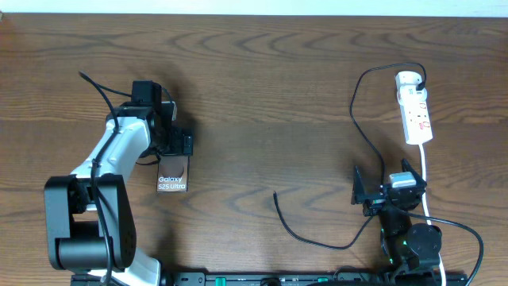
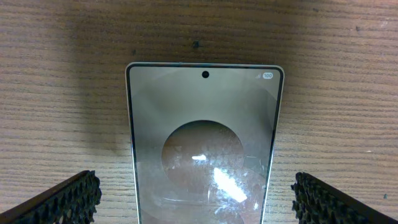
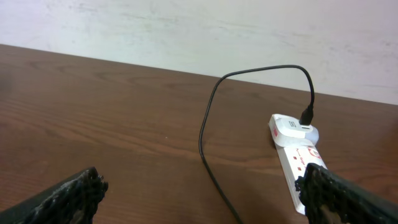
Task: Plug charger to phone and switch on socket
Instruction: 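Lower the left gripper and close it on the phone's top edge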
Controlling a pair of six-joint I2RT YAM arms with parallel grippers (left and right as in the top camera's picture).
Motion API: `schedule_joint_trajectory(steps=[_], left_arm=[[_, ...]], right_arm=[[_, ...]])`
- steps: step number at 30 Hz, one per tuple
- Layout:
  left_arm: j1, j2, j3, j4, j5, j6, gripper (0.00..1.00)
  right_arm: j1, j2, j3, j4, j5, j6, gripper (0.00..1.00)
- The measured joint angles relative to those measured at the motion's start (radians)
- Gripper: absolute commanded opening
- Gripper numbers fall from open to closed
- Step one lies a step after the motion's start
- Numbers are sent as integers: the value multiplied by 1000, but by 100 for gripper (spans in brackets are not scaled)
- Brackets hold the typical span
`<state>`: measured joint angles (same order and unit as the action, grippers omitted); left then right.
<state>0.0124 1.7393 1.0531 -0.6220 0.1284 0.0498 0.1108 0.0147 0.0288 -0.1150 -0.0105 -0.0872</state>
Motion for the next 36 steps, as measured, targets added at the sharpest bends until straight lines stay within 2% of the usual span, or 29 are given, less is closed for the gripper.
schedule_joint_trajectory(steps=[13, 36], left_arm=[[-49, 0, 0, 3, -6, 0, 98], [-48, 0, -46, 47, -56, 0, 98]], right_arm=[[0, 0, 0, 0, 0, 0, 99], [0, 0, 0, 0, 0, 0, 99]])
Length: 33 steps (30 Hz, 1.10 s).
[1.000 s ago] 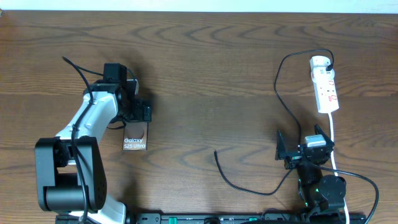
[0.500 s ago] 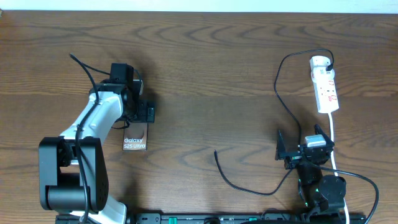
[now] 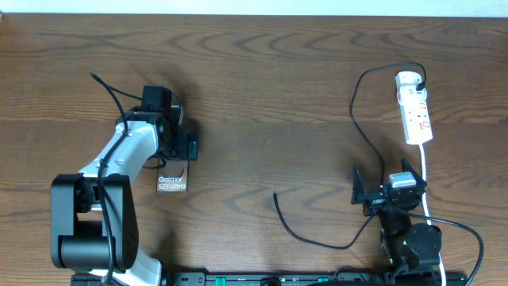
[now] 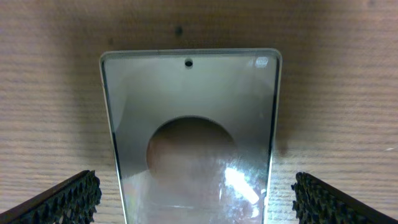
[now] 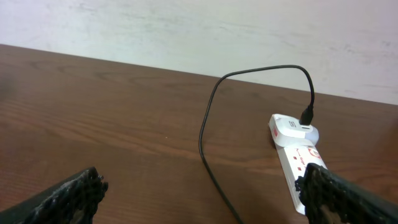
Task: Plug charger to phone and switch on socket
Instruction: 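Lower the left gripper and close it on the phone's top edge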
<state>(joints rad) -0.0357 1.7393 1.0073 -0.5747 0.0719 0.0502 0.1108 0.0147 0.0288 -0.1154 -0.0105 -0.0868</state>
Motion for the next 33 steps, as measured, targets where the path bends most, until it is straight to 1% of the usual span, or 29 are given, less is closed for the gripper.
schedule_joint_trajectory(steps=[10, 33], left_arm=[[0, 0, -31, 34, 0, 0, 98], [0, 0, -55, 42, 0, 0, 98]], right_arm=[[0, 0, 0, 0, 0, 0, 99], [0, 0, 0, 0, 0, 0, 99]])
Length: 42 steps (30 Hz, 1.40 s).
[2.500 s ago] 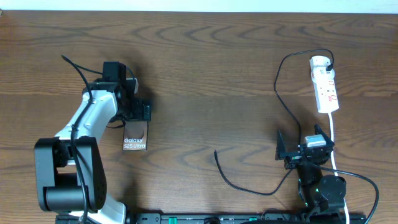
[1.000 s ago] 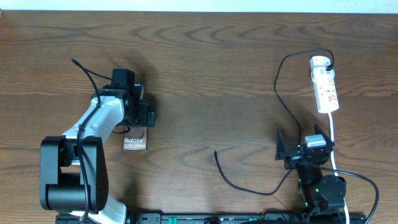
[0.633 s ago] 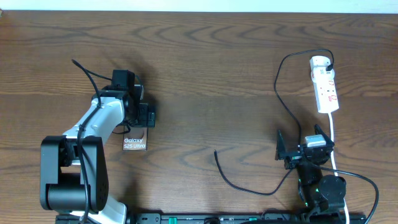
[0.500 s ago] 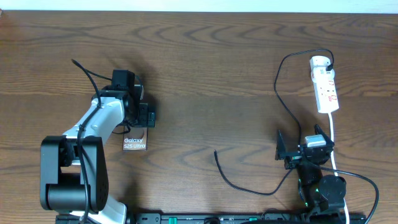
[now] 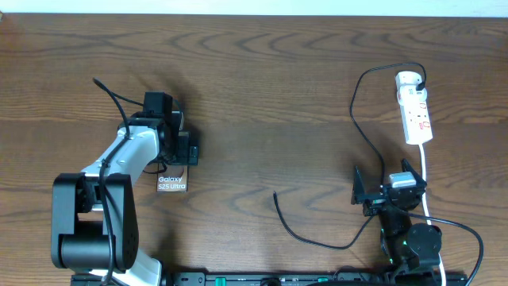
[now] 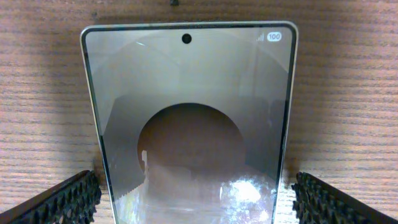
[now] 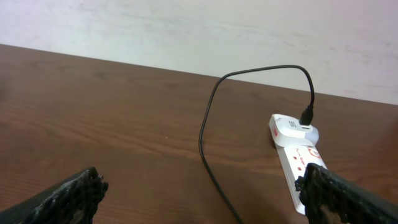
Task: Plug charger to phone and switch on socket
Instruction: 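Lower the left gripper and close it on the phone's top edge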
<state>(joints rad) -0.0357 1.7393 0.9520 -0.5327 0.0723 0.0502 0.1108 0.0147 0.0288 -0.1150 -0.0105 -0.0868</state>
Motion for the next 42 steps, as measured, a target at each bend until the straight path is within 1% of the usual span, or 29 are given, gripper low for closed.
schedule_joint_trajectory(steps=[42], left_arm=[[0, 0, -15, 17, -5, 0, 98]], right_arm=[[0, 0, 0, 0, 0, 0, 99]])
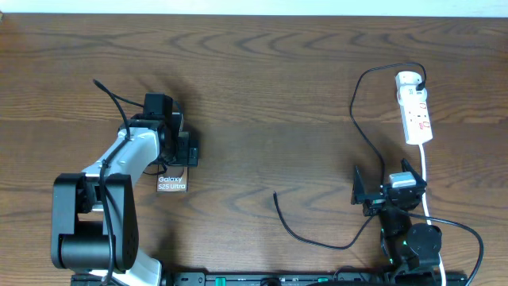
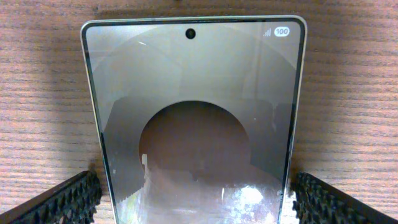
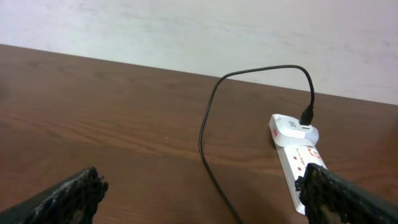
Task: Plug charger to phone and switch on socket
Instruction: 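Lower the left gripper and close it on the phone's top edge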
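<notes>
A phone (image 1: 172, 182) lies flat on the wooden table, screen up, with "Galaxy S25 Ultra" showing at its near end. My left gripper (image 1: 179, 151) hangs low over its far half. In the left wrist view the phone (image 2: 194, 112) fills the frame and the left gripper (image 2: 196, 202) is open, one finger on each long side. A black charger cable (image 1: 359, 119) runs from the adapter (image 1: 408, 79) in the white power strip (image 1: 417, 115) to a free end (image 1: 276, 195) at mid-table. My right gripper (image 1: 381, 192) is open and empty at the near right.
The right wrist view looks across the table to a pale wall, with the cable (image 3: 208, 124), adapter (image 3: 291, 129) and power strip (image 3: 300, 167) ahead to the right. The strip's white lead (image 1: 425, 171) passes the right arm's base. Bare wood lies between phone and cable end.
The left gripper has come slightly closer to the phone, which looks a little wider in the wrist view, its edges now beside both fingers. The right arm and cable have not moved.
At first the left gripper hung open, higher over the phone's far end. Then it stood nearer the phone's middle and lower, with the phone larger in view at each moment. Now its fingers straddle the phone. The right arm stayed parked throughout.
</notes>
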Controlling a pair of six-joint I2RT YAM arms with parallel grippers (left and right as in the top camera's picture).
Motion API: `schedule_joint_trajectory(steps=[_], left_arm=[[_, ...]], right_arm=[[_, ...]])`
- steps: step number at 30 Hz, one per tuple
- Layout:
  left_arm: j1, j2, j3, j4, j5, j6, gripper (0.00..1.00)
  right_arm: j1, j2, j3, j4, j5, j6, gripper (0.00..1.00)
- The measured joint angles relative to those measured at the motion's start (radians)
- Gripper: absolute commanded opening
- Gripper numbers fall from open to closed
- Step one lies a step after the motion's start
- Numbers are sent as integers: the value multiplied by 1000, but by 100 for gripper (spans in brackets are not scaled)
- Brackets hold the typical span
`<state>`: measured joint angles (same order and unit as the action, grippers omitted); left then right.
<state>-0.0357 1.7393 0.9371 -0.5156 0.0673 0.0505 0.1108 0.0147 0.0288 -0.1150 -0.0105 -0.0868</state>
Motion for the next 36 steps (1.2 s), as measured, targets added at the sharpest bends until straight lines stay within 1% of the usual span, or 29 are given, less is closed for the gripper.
schedule_joint_trajectory(steps=[9, 13, 15, 17, 29, 31, 32, 33, 36], left_arm=[[0, 0, 0, 0, 0, 0, 98], [0, 0, 0, 0, -2, 1, 92], [0, 0, 0, 1, -4, 2, 91], [0, 0, 0, 1, -5, 2, 87], [0, 0, -1, 2, -6, 2, 85], [0, 0, -1, 2, -7, 2, 84], [0, 0, -1, 2, -7, 2, 81], [0, 0, -1, 2, -6, 2, 80], [0, 0, -1, 2, -7, 2, 80]], right_arm=[[0, 0, 0, 0, 0, 0, 99], [0, 0, 0, 0, 0, 0, 99], [0, 0, 0, 0, 0, 0, 99], [0, 0, 0, 0, 0, 0, 99], [0, 0, 0, 0, 0, 0, 99], [0, 0, 0, 0, 0, 0, 99], [0, 0, 0, 0, 0, 0, 99], [0, 0, 0, 0, 0, 0, 99], [0, 0, 0, 0, 0, 0, 99]])
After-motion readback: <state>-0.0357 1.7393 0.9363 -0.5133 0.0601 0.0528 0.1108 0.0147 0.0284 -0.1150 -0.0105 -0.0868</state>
